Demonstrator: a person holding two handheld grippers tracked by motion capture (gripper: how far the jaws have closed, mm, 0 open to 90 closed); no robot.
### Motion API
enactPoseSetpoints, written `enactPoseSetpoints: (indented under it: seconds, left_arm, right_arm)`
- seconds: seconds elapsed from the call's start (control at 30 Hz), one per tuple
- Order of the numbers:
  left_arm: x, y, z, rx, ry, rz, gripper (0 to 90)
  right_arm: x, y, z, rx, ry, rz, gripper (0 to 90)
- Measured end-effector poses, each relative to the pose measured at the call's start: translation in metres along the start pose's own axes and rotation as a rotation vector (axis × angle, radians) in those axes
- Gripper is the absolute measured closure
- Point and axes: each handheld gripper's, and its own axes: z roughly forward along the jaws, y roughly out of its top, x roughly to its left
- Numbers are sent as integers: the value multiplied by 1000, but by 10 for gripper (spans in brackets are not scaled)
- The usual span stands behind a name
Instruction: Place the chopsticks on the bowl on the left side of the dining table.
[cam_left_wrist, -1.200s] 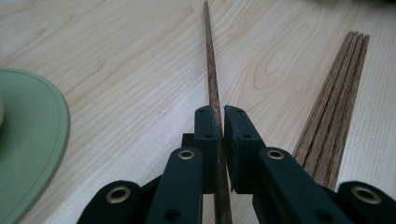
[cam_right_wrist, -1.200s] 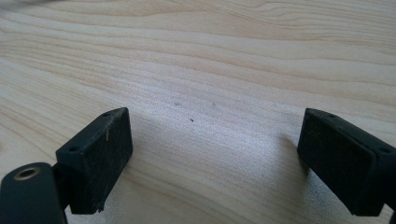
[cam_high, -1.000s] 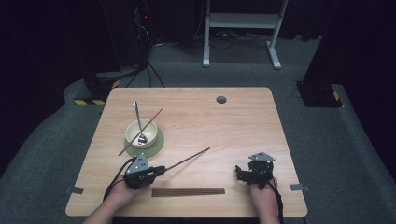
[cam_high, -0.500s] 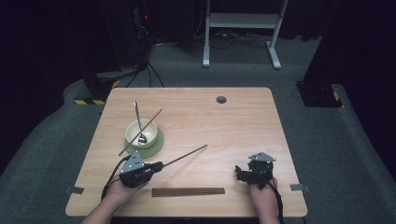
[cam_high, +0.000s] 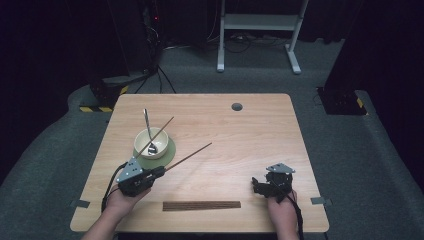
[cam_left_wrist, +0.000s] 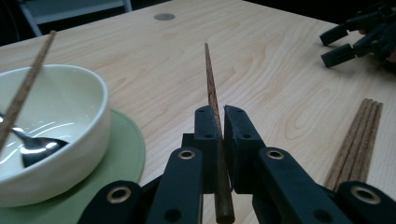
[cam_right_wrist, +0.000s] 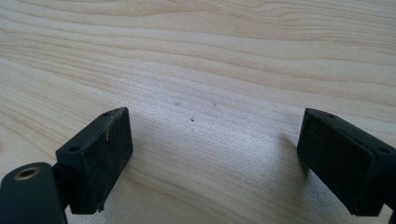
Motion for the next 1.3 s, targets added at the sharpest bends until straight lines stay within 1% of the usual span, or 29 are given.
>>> enactPoseSetpoints:
  seconds: [0.03,0.1,0.13,0.2,0.23,0.27,0.3,0.33,0.37,0.43,0.5,0.53,0.57,0.63,0.67,0.73,0.77,0.8,0.83,0.87,0.9,0.93,1.0,1.1,1.13,1.17,1.2,1.3]
  left_arm:
    - [1,0,-2,-2,11,-4,838]
    - [5,1,-6,-6,29,13,838]
    - [5,1,-6,-6,29,13,838]
    - [7,1,-7,-13,39,-6,838]
    - [11,1,-9,-19,47,3,838]
    - [11,1,-9,-19,47,3,838]
    - [11,1,-10,-24,52,-17,838]
    - [13,1,-11,-28,64,-15,838]
    - [15,1,-13,-28,67,-17,838]
    - [18,1,-16,-35,83,-28,838]
    - [23,0,-19,-36,97,-27,838]
    - [24,-1,-20,-41,104,-46,838]
    - [27,-1,-21,-48,110,-37,838]
    - [32,-1,-24,-55,125,-45,838]
    - [32,-2,-25,-58,133,-63,838]
    - [36,-2,-27,-64,147,-67,838]
    - [37,-3,-28,-70,161,-79,838]
    - [38,-3,-28,-72,165,-82,838]
    - [40,-3,-29,-73,171,-85,838]
    - [42,-4,-31,-67,181,-70,838]
    - [43,-4,-31,-75,188,-89,838]
    - [46,-5,-33,-83,202,-97,838]
    - [46,-5,-33,-88,208,-104,838]
    - [50,-6,-35,-85,224,-99,838]
    - [50,-6,-35,-90,237,-102,838]
    - [51,-6,-36,-84,246,-100,838]
    - [51,-6,-36,-84,246,-100,838]
    - [52,-7,-35,-88,267,-99,838]
  right_arm:
    - [0,0,0,0,0,0,102]
    - [0,0,0,0,0,0,102]
    - [0,0,0,0,0,0,102]
    - [0,0,0,0,0,0,102]
    - [0,0,0,0,0,0,102]
    - [0,0,0,0,0,0,102]
    - [0,0,0,0,0,0,102]
    - [0,0,0,0,0,0,102]
    - [0,0,0,0,0,0,102]
    - [0,0,0,0,0,1,102]
    - [0,0,0,0,0,0,102]
    - [0,0,0,0,0,0,102]
    - [0,0,0,0,0,0,102]
    - [0,0,0,0,0,0,102]
    - [0,0,0,0,0,0,102]
    - [0,0,0,0,0,0,102]
    - [0,0,0,0,0,0,102]
    - [0,0,0,0,0,0,102]
    - [0,0,0,0,0,0,102]
    - [0,0,0,0,0,1,102]
    - [0,0,0,0,0,1,102]
    - [0,0,0,0,0,0,102]
    - [0,0,0,-4,-1,-6,102]
    - [0,0,0,0,0,1,102]
    - [0,0,0,0,0,0,102]
    - [0,0,0,0,0,1,102]
    - [0,0,0,0,0,1,102]
    - [0,0,0,0,0,0,102]
